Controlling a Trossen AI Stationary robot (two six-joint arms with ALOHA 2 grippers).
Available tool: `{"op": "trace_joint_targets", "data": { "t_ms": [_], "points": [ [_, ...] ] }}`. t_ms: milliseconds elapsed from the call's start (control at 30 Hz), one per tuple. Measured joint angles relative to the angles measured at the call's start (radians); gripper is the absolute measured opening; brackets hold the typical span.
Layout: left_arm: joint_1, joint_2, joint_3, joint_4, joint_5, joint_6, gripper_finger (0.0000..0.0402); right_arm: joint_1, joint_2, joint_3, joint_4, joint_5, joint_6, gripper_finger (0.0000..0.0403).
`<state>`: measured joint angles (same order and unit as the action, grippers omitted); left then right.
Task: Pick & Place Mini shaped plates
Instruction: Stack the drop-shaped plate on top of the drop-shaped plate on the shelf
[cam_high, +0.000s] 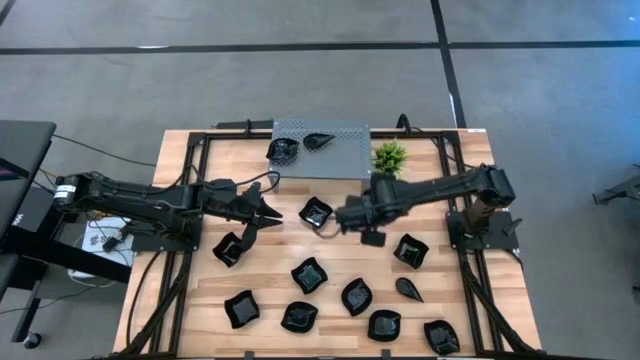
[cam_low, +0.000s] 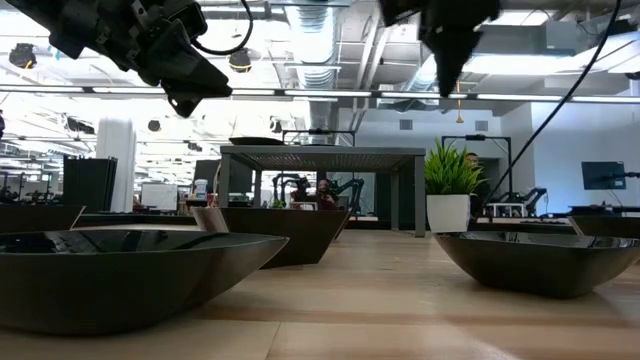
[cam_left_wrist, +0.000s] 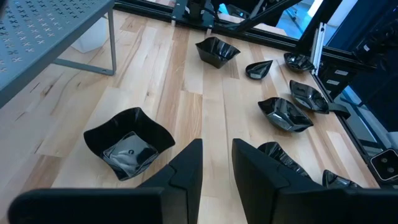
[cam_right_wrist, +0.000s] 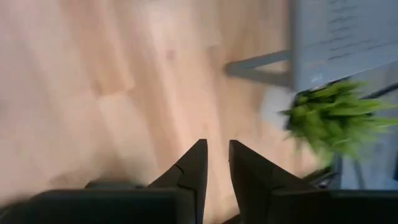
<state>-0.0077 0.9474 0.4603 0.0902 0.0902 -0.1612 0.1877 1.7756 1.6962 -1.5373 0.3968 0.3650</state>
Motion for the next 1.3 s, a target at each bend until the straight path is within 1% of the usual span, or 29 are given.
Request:
{"op": "trace_joint_targets", "data": {
  "t_ms": [67, 133, 233, 300, 333, 433, 533, 633, 700, 767, 833, 933, 1100, 1167, 1233, 1300],
  "points": [
    [0.0, 0.0, 0.0, 0.0, 0.0, 0.0, 0.0088, 0.036, -0.015, -0.046, -0.002, -0.009, 0.021, 0.0061],
    [0.0, 0.0, 0.0, -0.002, 0.0, 0.0, 0.0088, 0.069, -0.021, -0.097, -0.017, -0.008, 0.081, 0.0061],
    [0.0, 0.0, 0.0, -0.005, 0.0, 0.018, 0.0088, 0.117, -0.069, -0.191, -0.014, -0.007, 0.207, 0.0061],
    [0.0, 0.0, 0.0, -0.005, 0.0, 0.04, 0.0088, 0.15, -0.117, -0.273, 0.027, -0.008, 0.289, 0.0061],
    [0.0, 0.0, 0.0, -0.005, 0.0, 0.051, 0.0088, 0.168, -0.141, -0.314, 0.062, -0.019, 0.325, 0.0061],
    [0.0, 0.0, 0.0, -0.004, 0.0, 0.057, 0.0088, 0.21, -0.217, -0.432, 0.245, -0.129, 0.443, 0.0061],
    [0.0, 0.0, 0.0, -0.004, 0.0, 0.058, 0.0088, 0.242, -0.259, -0.496, 0.447, -0.212, 0.565, 0.0058],
    [0.0, 0.0, 0.0, -0.003, 0.0, 0.06, 0.0088, 0.27, -0.26, -0.506, 0.563, -0.212, 0.552, 0.0056],
    [0.0, 0.0, 0.0, 0.0, 0.0, 0.06, 0.0088, 0.281, -0.251, -0.506, 0.588, -0.204, 0.543, 0.0056],
    [0.0, 0.0, 0.0, 0.0, 0.0, 0.06, 0.0088, 0.284, -0.23, -0.506, 0.598, -0.19, 0.58, 0.0059],
    [0.0, 0.0, 0.0, 0.0, 0.0, 0.06, 0.0088, 0.284, -0.21, -0.506, 0.6, -0.206, 0.621, 0.0064],
    [0.0, 0.0, 0.0, 0.001, 0.0, 0.06, 0.0088, 0.283, -0.162, -0.506, 0.608, -0.288, 0.683, 0.0078],
    [0.0, 0.0, 0.0, 0.001, 0.0, 0.06, 0.0088, 0.303, -0.072, -0.506, 0.634, -0.512, 0.789, 0.0114],
    [0.0, 0.0, 0.0, 0.001, 0.0, 0.06, 0.0088, 0.317, -0.046, -0.507, 0.63, -0.579, 0.844, 0.013],
    [0.0, 0.0, 0.0, 0.001, 0.0, 0.06, 0.0088, 0.332, -0.029, -0.506, 0.643, -0.607, 0.907, 0.0143],
    [0.0, 0.0, 0.0, 0.001, 0.0, 0.06, 0.0088, 0.352, -0.006, -0.506, 0.651, -0.606, 0.956, 0.0152]
  ]
}}
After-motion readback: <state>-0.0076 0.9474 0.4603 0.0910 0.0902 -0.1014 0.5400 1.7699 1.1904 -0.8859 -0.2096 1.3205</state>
